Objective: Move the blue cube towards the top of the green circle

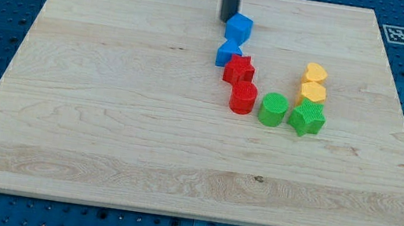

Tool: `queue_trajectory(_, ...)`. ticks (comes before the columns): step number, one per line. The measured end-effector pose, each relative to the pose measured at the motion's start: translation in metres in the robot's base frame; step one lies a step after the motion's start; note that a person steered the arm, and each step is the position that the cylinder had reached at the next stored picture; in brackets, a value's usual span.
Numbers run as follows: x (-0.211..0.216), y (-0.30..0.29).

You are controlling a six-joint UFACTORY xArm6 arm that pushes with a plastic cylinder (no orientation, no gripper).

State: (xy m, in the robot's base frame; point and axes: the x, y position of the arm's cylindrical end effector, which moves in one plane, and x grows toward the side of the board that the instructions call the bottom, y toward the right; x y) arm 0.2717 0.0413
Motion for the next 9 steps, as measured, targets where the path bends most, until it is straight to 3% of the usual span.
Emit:
queue_trajectory(1,0.021,0.007)
queue_trajectory(3,0.022,-0.032)
queue_trajectory(5,0.051,-0.006)
queue_trajectory(9,0.031,0.03)
